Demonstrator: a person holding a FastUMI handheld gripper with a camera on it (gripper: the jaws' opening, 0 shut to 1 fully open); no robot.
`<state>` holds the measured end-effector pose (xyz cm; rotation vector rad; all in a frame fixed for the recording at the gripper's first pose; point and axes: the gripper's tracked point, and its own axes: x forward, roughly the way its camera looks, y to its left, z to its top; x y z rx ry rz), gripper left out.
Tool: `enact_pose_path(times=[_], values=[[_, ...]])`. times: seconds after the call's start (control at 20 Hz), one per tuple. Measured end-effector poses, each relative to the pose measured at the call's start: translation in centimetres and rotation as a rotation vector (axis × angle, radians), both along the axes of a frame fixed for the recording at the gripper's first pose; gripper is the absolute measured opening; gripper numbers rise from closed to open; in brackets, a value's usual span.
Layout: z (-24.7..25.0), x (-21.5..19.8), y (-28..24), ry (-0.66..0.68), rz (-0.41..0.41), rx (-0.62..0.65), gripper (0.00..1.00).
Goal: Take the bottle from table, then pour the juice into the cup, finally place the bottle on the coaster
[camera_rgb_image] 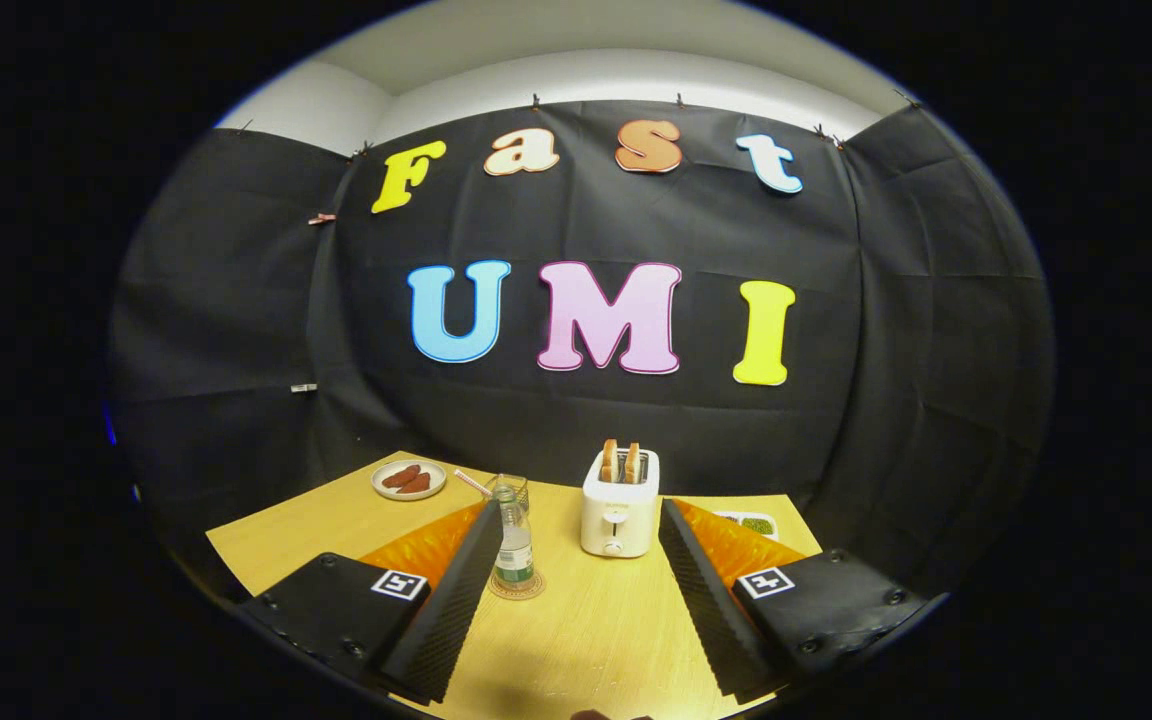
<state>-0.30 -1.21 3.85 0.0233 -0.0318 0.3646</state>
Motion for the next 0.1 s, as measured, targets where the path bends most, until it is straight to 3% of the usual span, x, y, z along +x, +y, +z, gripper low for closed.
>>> enact_pose_path(times=[0.1], values=[[-1.26, -0.57, 0.32, 0.018, 0.024, -0.014, 0.97]])
